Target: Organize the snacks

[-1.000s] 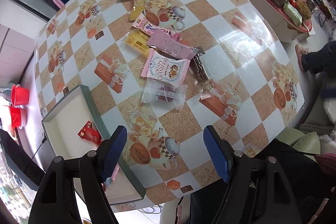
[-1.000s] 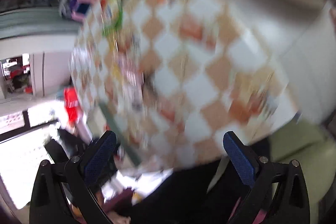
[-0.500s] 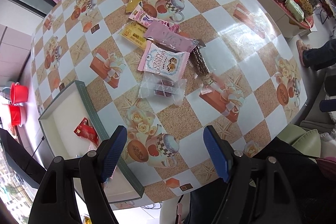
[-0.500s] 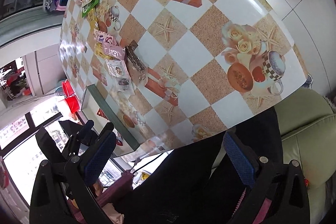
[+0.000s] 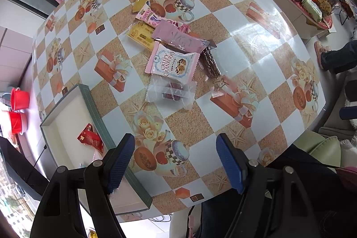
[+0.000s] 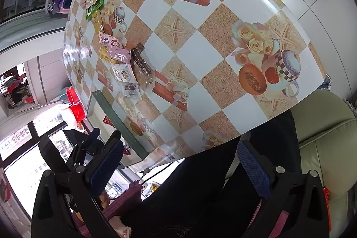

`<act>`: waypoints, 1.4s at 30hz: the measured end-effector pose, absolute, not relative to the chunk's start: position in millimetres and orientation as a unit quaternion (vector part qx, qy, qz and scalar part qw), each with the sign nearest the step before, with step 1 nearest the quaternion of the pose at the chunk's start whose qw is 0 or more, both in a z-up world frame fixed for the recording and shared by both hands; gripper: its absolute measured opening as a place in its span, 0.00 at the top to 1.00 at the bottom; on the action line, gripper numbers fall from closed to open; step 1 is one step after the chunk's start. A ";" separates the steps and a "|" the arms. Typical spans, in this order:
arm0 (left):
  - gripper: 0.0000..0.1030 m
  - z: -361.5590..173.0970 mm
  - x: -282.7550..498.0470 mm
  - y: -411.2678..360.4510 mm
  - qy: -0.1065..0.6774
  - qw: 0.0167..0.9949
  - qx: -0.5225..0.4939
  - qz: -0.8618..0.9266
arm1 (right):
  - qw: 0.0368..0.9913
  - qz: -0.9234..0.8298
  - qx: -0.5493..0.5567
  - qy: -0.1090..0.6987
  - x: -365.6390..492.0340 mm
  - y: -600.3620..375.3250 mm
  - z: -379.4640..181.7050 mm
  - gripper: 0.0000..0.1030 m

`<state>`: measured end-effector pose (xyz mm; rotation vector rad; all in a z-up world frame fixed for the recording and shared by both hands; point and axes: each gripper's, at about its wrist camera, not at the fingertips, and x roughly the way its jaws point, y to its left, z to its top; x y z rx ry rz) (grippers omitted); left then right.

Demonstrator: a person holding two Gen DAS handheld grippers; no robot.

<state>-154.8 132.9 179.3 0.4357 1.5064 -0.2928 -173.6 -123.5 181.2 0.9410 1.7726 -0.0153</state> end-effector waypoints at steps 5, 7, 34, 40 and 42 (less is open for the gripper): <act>0.24 179.2 -155.0 133.0 0.675 0.698 0.197 -0.133 | 0.538 -0.006 0.395 0.745 -174.6 -123.9 181.4 0.01; 0.24 178.7 -155.3 133.2 0.675 0.699 0.196 -0.132 | 0.538 -0.006 0.396 0.744 -174.3 -123.6 181.4 0.01; 0.24 177.7 -155.0 133.1 0.681 0.694 0.194 -0.129 | 0.530 -0.011 0.404 0.745 -178.9 -126.4 175.5 0.01; 0.24 177.5 -154.7 132.6 0.681 0.694 0.194 -0.130 | 0.530 -0.011 0.403 0.746 -177.5 -126.0 175.2 0.01; 0.24 177.1 -154.6 133.1 0.682 0.694 0.192 -0.129 | 0.528 -0.010 0.404 0.747 -178.5 -125.3 174.8 0.01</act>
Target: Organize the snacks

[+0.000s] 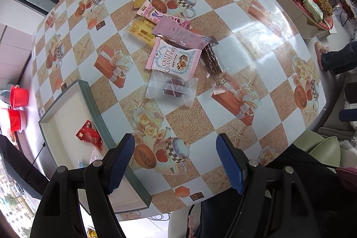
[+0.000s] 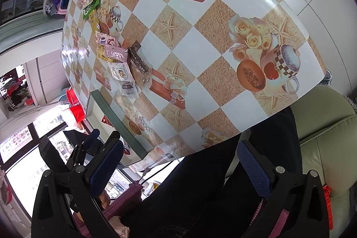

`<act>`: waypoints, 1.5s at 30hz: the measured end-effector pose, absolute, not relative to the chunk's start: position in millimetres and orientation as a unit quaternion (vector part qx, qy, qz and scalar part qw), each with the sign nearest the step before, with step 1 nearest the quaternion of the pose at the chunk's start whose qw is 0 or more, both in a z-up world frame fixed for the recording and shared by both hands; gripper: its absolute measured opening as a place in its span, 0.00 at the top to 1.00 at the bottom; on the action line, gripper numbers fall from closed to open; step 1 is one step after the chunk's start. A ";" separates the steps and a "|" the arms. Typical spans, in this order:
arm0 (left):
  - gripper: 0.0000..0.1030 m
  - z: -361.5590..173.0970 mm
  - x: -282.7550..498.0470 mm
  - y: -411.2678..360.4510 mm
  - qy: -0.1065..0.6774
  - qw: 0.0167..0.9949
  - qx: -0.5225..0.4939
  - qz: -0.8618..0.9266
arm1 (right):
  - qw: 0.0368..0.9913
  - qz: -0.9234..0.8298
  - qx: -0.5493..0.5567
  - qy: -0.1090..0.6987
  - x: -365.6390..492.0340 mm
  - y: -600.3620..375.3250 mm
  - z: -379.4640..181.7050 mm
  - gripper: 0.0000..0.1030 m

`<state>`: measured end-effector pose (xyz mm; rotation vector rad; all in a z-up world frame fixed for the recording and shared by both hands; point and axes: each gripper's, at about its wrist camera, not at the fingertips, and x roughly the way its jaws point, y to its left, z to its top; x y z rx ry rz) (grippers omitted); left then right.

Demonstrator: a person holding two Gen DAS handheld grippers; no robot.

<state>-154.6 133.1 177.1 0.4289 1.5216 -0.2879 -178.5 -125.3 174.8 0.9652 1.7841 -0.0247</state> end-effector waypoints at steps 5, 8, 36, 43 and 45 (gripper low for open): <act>0.24 175.8 -153.7 136.0 0.683 0.695 0.186 -0.125 | 0.527 -0.010 0.400 0.750 -177.4 -123.7 173.9 0.01; 0.24 175.5 -153.6 136.9 0.684 0.695 0.184 -0.124 | 0.527 -0.011 0.399 0.751 -177.0 -123.5 173.4 0.01; 0.24 173.8 -152.2 141.5 0.688 0.698 0.164 -0.115 | 0.521 -0.008 0.377 0.766 -173.4 -110.7 168.5 0.01; 0.24 173.8 -152.0 141.6 0.688 0.697 0.164 -0.116 | 0.521 -0.008 0.376 0.766 -173.2 -110.4 167.9 0.01; 0.24 173.2 -152.9 141.1 0.688 0.697 0.164 -0.115 | 0.521 -0.009 0.376 0.767 -173.5 -110.0 167.4 0.01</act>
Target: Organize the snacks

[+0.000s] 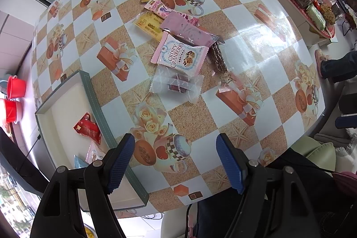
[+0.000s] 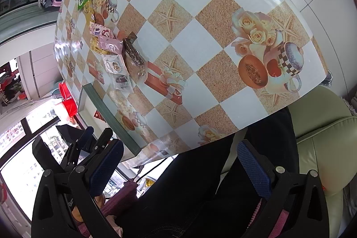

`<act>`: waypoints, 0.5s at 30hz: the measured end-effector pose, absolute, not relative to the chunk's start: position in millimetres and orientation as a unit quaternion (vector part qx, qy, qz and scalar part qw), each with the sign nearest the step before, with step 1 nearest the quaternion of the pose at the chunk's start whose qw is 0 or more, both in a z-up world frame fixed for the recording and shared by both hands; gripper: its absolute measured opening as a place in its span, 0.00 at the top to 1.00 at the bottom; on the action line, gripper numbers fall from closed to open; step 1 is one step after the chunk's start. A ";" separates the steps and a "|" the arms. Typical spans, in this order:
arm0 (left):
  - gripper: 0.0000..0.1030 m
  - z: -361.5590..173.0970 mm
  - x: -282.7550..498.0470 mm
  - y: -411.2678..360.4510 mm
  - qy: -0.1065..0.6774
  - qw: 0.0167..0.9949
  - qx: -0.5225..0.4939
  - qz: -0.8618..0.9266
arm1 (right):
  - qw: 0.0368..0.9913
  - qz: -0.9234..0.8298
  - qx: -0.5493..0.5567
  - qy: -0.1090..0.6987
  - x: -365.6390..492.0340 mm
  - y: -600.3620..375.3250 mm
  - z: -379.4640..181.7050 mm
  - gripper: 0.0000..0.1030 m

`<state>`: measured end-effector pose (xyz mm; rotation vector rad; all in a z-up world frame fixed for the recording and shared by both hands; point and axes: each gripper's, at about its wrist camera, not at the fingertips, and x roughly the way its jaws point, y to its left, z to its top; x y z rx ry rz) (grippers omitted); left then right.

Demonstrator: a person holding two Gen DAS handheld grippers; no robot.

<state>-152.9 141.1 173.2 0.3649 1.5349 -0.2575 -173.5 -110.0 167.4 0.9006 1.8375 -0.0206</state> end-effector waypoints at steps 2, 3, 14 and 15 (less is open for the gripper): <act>0.24 172.1 -153.9 140.7 0.689 0.697 0.163 -0.116 | 0.520 -0.010 0.376 0.767 -174.4 -110.3 166.5 0.01; 0.24 171.9 -153.4 140.3 0.690 0.696 0.162 -0.115 | 0.520 -0.009 0.375 0.767 -174.2 -110.1 166.7 0.01; 0.24 155.4 -147.3 161.4 0.705 0.692 0.131 -0.085 | 0.501 -0.012 0.376 0.779 -187.6 -108.6 150.3 0.01; 0.24 152.2 -145.6 164.1 0.708 0.690 0.123 -0.083 | 0.493 -0.012 0.374 0.785 -190.3 -106.7 145.5 0.01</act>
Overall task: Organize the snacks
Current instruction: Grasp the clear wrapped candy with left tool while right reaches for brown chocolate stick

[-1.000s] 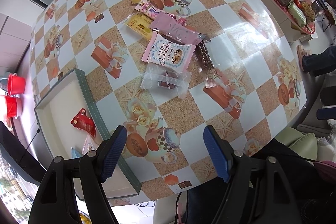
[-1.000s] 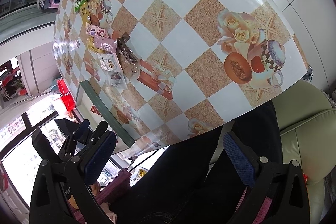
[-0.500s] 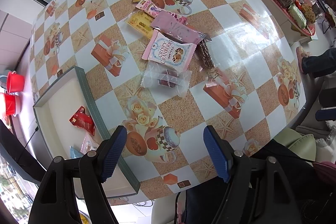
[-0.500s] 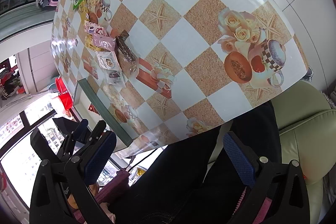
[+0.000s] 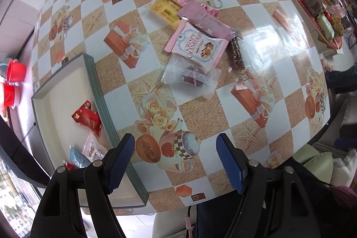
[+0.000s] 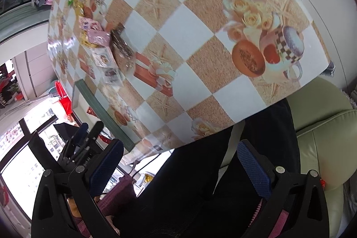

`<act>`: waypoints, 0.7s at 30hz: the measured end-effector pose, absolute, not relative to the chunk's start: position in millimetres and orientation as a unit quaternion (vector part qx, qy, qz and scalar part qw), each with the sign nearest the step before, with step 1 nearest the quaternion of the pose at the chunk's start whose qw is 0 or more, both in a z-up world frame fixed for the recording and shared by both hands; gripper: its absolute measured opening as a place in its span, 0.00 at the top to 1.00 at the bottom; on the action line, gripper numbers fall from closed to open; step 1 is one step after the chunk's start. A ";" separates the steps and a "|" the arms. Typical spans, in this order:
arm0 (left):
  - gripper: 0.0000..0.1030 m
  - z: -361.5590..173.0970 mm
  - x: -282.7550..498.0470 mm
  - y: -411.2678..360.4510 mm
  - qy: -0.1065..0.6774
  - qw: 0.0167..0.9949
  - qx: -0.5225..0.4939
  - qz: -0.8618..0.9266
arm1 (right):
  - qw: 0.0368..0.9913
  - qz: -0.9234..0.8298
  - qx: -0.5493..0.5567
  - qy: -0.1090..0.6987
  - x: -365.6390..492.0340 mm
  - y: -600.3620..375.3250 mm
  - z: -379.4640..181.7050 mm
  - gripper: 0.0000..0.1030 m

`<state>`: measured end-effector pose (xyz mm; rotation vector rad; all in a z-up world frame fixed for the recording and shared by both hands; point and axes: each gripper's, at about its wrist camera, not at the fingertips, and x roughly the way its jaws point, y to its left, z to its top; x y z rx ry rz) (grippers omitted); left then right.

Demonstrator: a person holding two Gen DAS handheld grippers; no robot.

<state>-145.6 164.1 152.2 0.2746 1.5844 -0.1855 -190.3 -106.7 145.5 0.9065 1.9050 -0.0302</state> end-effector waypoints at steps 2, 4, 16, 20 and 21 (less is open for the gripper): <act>0.24 146.7 -140.6 167.7 0.713 0.688 0.109 -0.080 | 0.483 -0.010 0.360 0.798 -193.4 -101.2 138.0 0.01; 0.24 142.7 -131.6 167.4 0.714 0.689 0.102 -0.078 | 0.479 -0.007 0.345 0.807 -194.6 -96.9 134.3 0.01; 0.24 82.2 -74.8 162.2 0.754 0.651 -0.085 -0.017 | 0.468 -0.002 0.269 0.842 -203.9 -85.5 120.3 0.01; 0.24 62.8 -75.3 167.2 0.756 0.649 -0.084 0.015 | 0.465 -0.007 0.255 0.848 -207.0 -88.3 118.4 0.01; 0.24 59.7 -77.2 171.4 0.756 0.649 -0.085 0.017 | 0.465 -0.007 0.252 0.849 -206.8 -86.7 117.7 0.01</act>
